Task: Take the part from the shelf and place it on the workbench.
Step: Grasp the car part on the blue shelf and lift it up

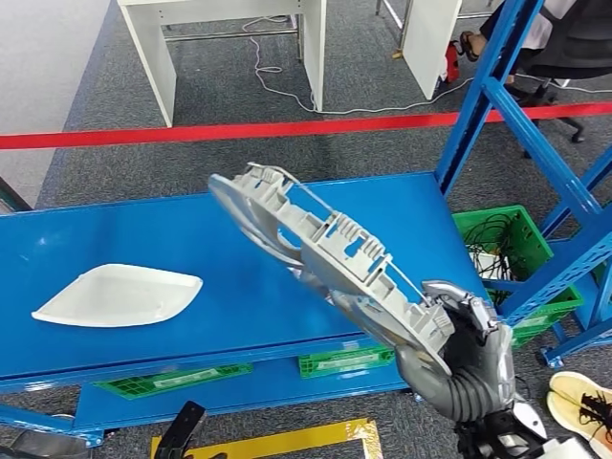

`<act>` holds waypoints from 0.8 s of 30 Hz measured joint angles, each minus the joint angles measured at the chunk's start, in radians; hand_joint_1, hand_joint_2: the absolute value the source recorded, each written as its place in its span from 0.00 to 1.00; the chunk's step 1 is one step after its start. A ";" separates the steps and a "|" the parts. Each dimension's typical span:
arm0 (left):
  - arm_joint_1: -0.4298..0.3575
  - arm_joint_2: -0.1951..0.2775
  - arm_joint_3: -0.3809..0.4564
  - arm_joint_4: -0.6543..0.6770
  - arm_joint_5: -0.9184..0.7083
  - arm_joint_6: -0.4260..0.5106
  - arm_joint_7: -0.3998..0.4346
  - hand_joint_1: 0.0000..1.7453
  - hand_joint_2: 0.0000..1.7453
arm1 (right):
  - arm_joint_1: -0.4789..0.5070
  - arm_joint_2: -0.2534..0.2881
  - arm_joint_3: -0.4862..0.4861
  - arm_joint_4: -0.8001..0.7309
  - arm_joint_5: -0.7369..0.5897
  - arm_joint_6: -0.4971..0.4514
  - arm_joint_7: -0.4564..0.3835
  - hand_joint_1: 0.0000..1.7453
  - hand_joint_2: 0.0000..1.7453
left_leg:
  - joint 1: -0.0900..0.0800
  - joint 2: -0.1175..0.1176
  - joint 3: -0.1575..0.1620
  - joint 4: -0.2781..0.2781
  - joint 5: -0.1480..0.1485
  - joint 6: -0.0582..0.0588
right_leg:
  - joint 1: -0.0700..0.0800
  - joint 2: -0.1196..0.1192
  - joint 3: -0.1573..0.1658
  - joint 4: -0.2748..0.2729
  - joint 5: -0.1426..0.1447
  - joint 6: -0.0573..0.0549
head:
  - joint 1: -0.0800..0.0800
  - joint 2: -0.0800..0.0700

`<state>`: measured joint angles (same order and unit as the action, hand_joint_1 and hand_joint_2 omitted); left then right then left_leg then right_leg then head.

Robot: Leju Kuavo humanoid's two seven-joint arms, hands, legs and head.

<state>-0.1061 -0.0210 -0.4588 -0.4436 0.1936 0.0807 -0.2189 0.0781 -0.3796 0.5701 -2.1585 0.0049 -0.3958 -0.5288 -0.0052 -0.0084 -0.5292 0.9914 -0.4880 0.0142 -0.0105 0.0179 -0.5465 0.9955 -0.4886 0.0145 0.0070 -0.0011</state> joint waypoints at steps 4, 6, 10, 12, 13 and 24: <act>-0.011 -0.003 0.000 -0.009 0.016 0.003 0.001 0.00 1.00 | 0.018 0.008 -0.018 -0.018 -0.034 0.013 0.006 1.00 1.00 | 0.000 0.000 0.000 0.000 0.000 0.000 | 0.000 0.000 0.000 0.000 0.000 0.000 | 0.000 0.000; -0.013 -0.004 0.000 -0.013 0.018 0.003 0.002 0.00 1.00 | 0.026 0.010 -0.024 -0.024 -0.039 0.016 0.005 1.00 1.00 | 0.000 0.000 0.000 0.000 0.000 0.000 | 0.000 0.001 0.000 0.000 0.000 0.000 | 0.000 0.000; -0.013 -0.004 0.001 -0.018 0.028 -0.001 0.002 0.00 1.00 | 0.035 0.012 -0.033 -0.031 -0.064 0.023 0.002 1.00 1.00 | 0.000 0.000 0.000 0.000 0.000 0.000 | 0.000 0.000 0.000 0.000 0.000 0.000 | 0.000 0.000; -0.013 -0.004 0.002 -0.024 0.041 -0.008 0.001 0.00 1.00 | 0.043 0.016 -0.038 -0.031 -0.089 0.034 0.001 1.00 1.00 | 0.000 0.000 0.000 0.000 0.000 0.000 | 0.000 0.000 0.000 0.000 0.000 0.000 | 0.000 0.000; -0.013 -0.004 0.002 -0.028 0.045 -0.010 0.000 0.00 1.00 | 0.048 0.022 -0.042 -0.031 -0.099 0.047 0.002 1.00 1.00 | 0.000 0.000 0.000 0.001 0.000 0.000 | 0.000 0.000 0.000 0.000 0.000 0.000 | 0.000 0.000; -0.013 0.013 -0.008 -0.059 -0.011 0.069 0.036 0.00 1.00 | 0.077 0.109 -0.108 -0.032 -0.106 0.159 0.003 1.00 1.00 | -0.003 0.000 -0.006 0.010 0.001 0.010 | -0.003 0.001 0.000 -0.003 0.007 0.011 | 0.000 0.000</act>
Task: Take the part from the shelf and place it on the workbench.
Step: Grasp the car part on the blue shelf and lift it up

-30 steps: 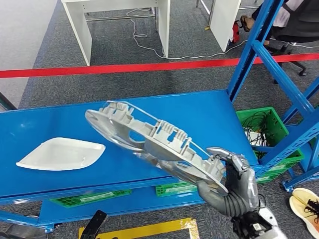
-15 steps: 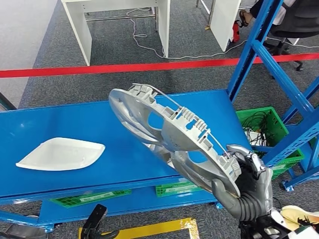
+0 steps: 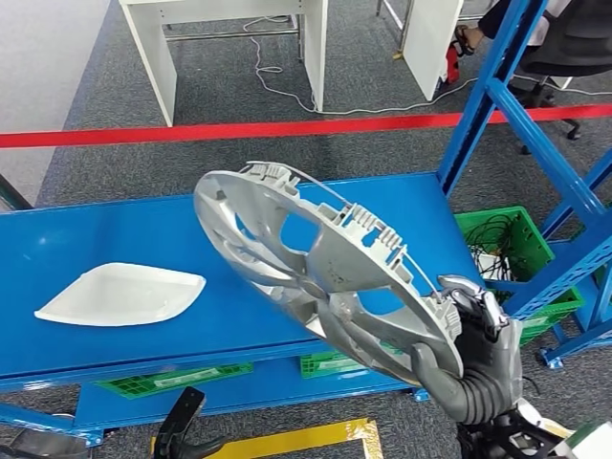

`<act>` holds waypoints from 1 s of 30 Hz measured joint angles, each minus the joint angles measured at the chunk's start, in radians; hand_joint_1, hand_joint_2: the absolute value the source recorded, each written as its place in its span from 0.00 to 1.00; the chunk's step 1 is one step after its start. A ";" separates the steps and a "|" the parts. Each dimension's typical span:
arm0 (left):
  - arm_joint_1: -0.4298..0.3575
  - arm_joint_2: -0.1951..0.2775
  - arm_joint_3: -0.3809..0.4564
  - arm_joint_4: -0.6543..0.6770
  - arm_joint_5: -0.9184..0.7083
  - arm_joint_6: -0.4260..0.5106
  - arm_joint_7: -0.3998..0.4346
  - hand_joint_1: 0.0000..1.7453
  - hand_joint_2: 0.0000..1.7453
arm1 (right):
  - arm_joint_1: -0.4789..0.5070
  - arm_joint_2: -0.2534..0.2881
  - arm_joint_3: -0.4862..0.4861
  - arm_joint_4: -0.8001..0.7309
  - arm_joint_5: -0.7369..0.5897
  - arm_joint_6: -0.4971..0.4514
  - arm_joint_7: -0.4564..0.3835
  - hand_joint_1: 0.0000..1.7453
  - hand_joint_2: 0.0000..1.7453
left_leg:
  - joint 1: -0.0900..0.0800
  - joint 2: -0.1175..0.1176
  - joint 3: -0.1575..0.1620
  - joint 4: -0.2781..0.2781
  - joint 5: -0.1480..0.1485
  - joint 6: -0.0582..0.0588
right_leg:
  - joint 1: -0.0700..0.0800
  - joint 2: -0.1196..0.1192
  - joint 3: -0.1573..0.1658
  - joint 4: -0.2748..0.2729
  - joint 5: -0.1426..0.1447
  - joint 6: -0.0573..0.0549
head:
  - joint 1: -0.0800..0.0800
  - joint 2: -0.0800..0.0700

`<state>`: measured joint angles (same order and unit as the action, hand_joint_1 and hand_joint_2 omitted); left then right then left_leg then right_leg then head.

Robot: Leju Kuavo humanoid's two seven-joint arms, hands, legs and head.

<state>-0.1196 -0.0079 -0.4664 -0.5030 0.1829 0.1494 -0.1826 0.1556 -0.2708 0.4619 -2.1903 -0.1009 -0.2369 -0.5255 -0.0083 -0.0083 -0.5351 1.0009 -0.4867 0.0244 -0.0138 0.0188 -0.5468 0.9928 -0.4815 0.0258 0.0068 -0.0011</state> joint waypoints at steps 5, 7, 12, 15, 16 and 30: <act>0.016 0.012 -0.036 0.002 -0.078 0.034 0.027 0.00 1.00 | 0.027 0.006 -0.028 -0.005 0.020 0.006 0.007 1.00 1.00 | 0.009 0.011 -0.004 -0.020 0.023 0.021 | -0.002 -0.010 -0.068 0.151 -0.109 0.015 | 0.005 0.000; 0.029 0.016 -0.047 0.003 -0.085 0.036 0.031 0.00 1.00 | 0.038 0.006 -0.033 -0.004 0.020 0.008 0.009 1.00 1.00 | 0.010 0.015 -0.012 -0.016 0.024 0.020 | -0.005 -0.011 -0.113 0.267 -0.151 0.021 | 0.005 0.000; 0.035 0.020 -0.064 0.004 -0.091 0.038 0.034 0.00 1.00 | 0.047 0.008 -0.043 -0.005 0.019 0.018 0.012 1.00 1.00 | 0.014 0.015 -0.030 0.009 0.022 0.001 | -0.017 -0.019 0.003 0.076 -0.044 0.037 | 0.007 0.000; 0.039 0.027 -0.071 0.004 -0.107 0.034 0.038 0.00 1.00 | 0.052 0.012 -0.048 -0.005 0.000 0.045 0.013 1.00 1.00 | 0.009 0.012 -0.046 0.026 0.028 -0.020 | -0.016 -0.014 0.017 0.041 -0.046 0.027 | 0.007 0.000; 0.043 0.030 -0.073 0.004 -0.117 0.033 0.039 0.00 1.00 | 0.055 0.013 -0.050 -0.004 -0.012 0.060 0.009 1.00 1.00 | 0.010 0.012 -0.050 0.029 0.028 -0.026 | -0.017 -0.014 0.010 0.041 -0.045 0.020 | 0.006 0.000; 0.109 0.098 -0.177 -0.137 -0.209 -0.005 0.174 0.00 1.00 | 0.038 0.052 -0.073 0.036 -0.054 0.199 -0.009 1.00 1.00 | -0.004 0.008 0.062 -0.003 -0.059 -0.008 | 0.004 -0.020 -0.091 0.038 0.053 -0.012 | 0.001 0.000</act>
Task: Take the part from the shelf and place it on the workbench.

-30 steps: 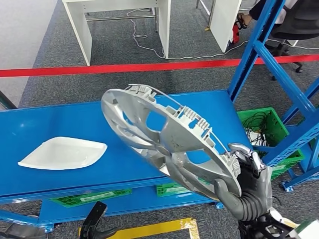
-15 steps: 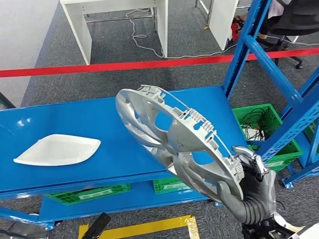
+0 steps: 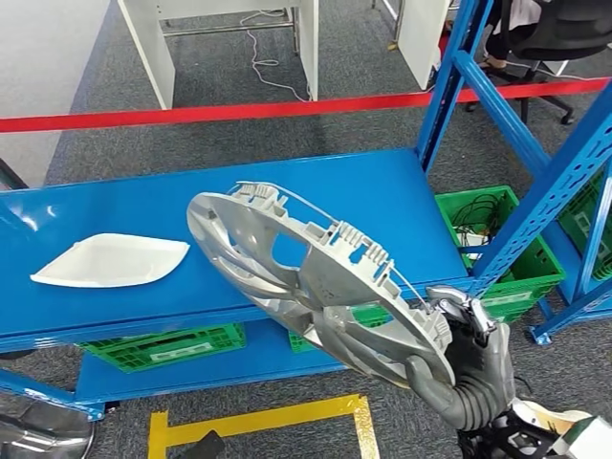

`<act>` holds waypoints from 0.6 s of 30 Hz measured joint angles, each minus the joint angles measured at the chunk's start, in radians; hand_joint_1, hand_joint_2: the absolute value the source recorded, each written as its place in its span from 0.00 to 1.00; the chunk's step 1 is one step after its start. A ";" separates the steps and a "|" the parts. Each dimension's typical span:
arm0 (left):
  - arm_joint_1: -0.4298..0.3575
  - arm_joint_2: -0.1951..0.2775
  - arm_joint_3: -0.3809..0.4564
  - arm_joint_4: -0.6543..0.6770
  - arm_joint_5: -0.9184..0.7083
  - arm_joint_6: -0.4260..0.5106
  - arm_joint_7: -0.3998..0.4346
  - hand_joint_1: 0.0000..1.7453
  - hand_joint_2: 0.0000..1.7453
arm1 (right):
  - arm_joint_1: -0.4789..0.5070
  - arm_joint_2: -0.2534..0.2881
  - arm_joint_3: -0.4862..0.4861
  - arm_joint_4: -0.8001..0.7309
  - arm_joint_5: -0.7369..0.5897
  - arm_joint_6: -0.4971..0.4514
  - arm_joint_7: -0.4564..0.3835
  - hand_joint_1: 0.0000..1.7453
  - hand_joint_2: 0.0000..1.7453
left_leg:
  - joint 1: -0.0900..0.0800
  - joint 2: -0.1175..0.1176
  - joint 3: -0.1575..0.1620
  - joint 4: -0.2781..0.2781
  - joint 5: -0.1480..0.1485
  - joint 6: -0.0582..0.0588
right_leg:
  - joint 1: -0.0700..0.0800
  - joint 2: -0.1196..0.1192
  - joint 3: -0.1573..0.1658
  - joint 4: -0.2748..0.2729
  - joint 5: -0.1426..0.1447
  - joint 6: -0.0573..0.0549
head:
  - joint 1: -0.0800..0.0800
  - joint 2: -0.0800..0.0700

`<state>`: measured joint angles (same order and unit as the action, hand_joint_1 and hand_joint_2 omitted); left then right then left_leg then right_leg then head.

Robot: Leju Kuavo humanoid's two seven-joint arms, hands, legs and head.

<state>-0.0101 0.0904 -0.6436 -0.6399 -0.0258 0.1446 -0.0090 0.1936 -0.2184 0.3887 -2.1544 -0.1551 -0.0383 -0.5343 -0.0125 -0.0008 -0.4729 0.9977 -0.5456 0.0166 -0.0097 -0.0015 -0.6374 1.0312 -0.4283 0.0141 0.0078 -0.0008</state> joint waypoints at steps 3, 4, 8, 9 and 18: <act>0.005 0.006 -0.014 -0.025 0.007 -0.003 0.007 0.00 1.00 | -0.002 0.003 0.000 0.005 0.004 0.000 0.005 1.00 1.00 | 0.003 0.005 -0.018 -0.014 0.034 0.012 | -0.002 0.000 -0.013 0.009 -0.019 0.017 | 0.000 0.000; 0.007 0.007 -0.017 -0.031 0.008 -0.004 0.007 0.00 1.00 | -0.003 0.003 -0.001 0.007 0.005 0.000 0.006 1.00 1.00 | 0.006 0.007 -0.029 -0.018 0.047 0.018 | -0.002 0.001 -0.025 0.039 -0.057 0.021 | 0.001 0.000; 0.011 0.009 -0.023 -0.045 0.009 -0.004 0.007 0.00 1.00 | -0.004 0.003 0.000 0.016 0.005 0.001 0.006 1.00 1.00 | 0.005 0.011 -0.087 -0.012 0.090 0.024 | -0.004 0.000 -0.061 0.250 -0.188 0.033 | 0.004 0.000; 0.012 0.009 -0.025 -0.046 0.010 -0.004 0.007 0.00 1.00 | -0.004 0.003 0.000 0.019 0.005 0.002 0.006 1.00 1.00 | 0.005 0.012 -0.103 -0.009 0.100 0.022 | -0.004 0.000 -0.045 0.259 -0.171 0.035 | 0.004 0.000; 0.029 0.025 -0.045 -0.072 0.021 0.000 0.010 0.00 1.00 | 0.008 0.001 -0.001 0.024 0.018 -0.017 0.006 1.00 1.00 | 0.009 0.008 -0.172 0.023 0.139 -0.022 | 0.000 -0.001 0.155 -0.050 -0.120 -0.003 | 0.003 0.000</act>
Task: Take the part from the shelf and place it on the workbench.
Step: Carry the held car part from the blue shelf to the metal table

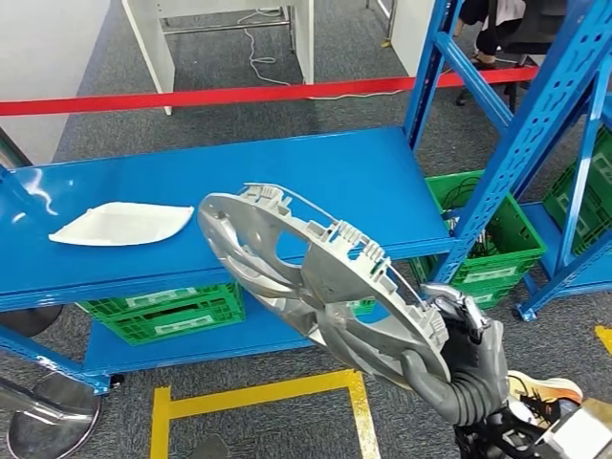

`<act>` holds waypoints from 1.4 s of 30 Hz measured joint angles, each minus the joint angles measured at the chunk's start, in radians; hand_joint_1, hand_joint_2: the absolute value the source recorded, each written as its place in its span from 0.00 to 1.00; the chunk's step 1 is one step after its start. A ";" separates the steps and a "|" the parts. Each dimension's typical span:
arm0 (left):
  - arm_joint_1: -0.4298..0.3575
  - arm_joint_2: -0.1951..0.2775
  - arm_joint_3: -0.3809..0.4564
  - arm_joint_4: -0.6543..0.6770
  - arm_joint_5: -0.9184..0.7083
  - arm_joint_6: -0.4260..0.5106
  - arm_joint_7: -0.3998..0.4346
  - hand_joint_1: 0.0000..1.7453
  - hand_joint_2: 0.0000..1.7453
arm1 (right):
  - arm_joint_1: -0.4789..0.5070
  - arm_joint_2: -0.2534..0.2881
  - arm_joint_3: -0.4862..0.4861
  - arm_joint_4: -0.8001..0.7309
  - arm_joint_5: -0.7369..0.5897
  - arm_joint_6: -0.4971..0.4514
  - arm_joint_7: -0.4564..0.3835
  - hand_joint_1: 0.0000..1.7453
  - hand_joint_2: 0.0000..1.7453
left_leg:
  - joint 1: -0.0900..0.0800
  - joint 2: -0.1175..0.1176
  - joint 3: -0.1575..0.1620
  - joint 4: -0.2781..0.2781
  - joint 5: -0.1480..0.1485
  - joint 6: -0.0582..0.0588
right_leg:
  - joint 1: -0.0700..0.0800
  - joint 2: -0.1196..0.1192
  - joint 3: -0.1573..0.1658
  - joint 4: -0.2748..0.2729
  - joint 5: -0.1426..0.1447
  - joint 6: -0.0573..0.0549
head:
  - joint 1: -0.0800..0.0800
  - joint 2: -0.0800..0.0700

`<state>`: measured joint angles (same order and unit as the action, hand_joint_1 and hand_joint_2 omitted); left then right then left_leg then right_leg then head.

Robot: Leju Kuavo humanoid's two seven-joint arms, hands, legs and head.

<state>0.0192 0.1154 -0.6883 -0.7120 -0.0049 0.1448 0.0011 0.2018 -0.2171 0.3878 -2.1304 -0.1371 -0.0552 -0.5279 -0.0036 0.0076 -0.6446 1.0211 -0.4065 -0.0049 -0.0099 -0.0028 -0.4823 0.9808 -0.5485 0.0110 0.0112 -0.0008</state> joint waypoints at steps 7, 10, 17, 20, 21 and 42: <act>0.037 0.036 -0.034 -0.049 0.074 0.046 0.016 0.00 1.00 | 0.039 -0.025 0.001 0.007 0.000 -0.035 -0.039 1.00 1.00 | 0.011 -0.001 0.003 0.238 -0.162 -0.024 | -0.001 -0.013 -0.086 0.019 0.065 -0.019 | -0.003 0.000; 0.028 0.034 -0.025 -0.061 0.173 0.063 -0.003 0.00 1.00 | 0.019 -0.024 0.003 0.008 0.017 -0.036 -0.001 1.00 1.00 | 0.007 0.023 0.126 0.051 -0.111 -0.016 | 0.001 -0.027 -0.119 0.030 0.084 -0.010 | -0.003 0.000; 0.001 0.004 0.145 -0.160 0.464 0.037 -0.084 0.00 1.00 | -0.008 -0.033 0.022 0.012 0.015 -0.063 0.001 1.00 1.00 | 0.001 0.000 0.128 -0.049 -0.080 0.035 | -0.003 -0.024 -0.167 0.099 0.029 0.028 | 0.001 0.000; -0.024 -0.006 0.164 -0.214 0.460 0.022 -0.090 0.00 1.00 | -0.019 -0.038 0.035 0.017 0.008 -0.067 -0.005 1.00 1.00 | -0.004 -0.020 0.090 -0.040 -0.053 0.045 | -0.002 -0.001 -0.210 0.285 -0.080 0.032 | 0.003 0.000; -0.027 -0.010 0.165 -0.225 0.458 0.020 -0.091 0.00 1.00 | -0.021 -0.039 0.037 0.020 0.007 -0.067 -0.005 1.00 1.00 | -0.006 -0.027 0.077 -0.036 -0.045 0.044 | -0.002 0.001 -0.205 0.311 -0.080 0.031 | 0.003 0.000; -0.050 0.024 0.181 -0.306 0.384 0.023 -0.106 0.00 1.00 | -0.105 -0.053 0.087 0.042 -0.014 0.005 -0.004 1.00 1.00 | 0.018 0.020 0.049 0.118 -0.062 -0.037 | -0.009 -0.087 -0.087 0.015 0.065 -0.004 | -0.006 0.000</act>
<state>-0.0304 0.1393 -0.5073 -1.0177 0.3789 0.1674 -0.1044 0.0963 -0.2705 0.4747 -2.0881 -0.1509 -0.0506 -0.5323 0.0149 0.0280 -0.5955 1.1386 -0.4689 -0.0419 -0.0186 -0.0899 -0.5696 0.9958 -0.4833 0.0073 0.0049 -0.0009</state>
